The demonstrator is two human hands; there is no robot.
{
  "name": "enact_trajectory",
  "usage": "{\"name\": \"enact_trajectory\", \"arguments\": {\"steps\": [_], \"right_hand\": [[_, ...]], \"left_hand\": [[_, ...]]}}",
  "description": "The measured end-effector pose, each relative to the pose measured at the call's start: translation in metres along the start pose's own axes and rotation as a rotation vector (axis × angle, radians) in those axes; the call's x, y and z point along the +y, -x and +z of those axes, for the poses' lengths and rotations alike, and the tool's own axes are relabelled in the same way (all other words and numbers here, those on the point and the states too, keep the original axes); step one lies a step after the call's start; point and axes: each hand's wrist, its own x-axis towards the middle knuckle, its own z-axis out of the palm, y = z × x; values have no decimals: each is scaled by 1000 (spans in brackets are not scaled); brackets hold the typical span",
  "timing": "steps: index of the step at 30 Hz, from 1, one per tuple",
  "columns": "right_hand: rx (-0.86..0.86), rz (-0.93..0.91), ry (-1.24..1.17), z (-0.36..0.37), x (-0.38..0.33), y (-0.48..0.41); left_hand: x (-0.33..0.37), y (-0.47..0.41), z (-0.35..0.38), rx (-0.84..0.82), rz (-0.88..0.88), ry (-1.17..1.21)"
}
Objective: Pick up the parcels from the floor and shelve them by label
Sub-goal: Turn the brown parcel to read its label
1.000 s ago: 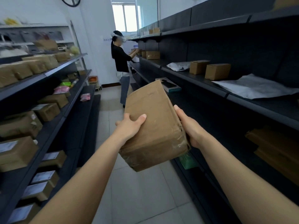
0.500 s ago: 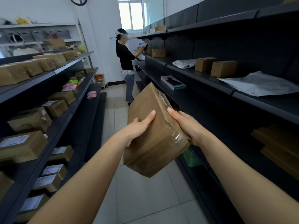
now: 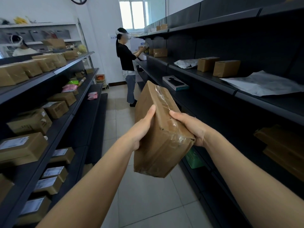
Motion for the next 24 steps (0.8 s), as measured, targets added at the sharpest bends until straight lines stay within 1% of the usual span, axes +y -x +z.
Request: {"name": "enact_trajectory", "arguments": {"steps": [2, 7, 13, 16, 19, 22, 24], "right_hand": [[35, 2, 13, 5, 8, -2], [66, 27, 9, 7, 22, -5], [185, -17, 52, 8, 22, -11], [240, -37, 21, 6, 24, -14], [334, -55, -18, 5, 25, -14], [306, -124, 20, 5, 23, -14], [234, -54, 91, 7, 19, -9]], "left_hand": [[6, 1, 3, -27, 51, -5], [4, -4, 3, 56, 81, -72], [7, -2, 10, 129, 158, 22], [9, -2, 12, 162, 176, 38], [9, -2, 12, 190, 175, 74], [8, -1, 11, 199, 172, 133], [8, 0, 10, 209, 164, 182]]}}
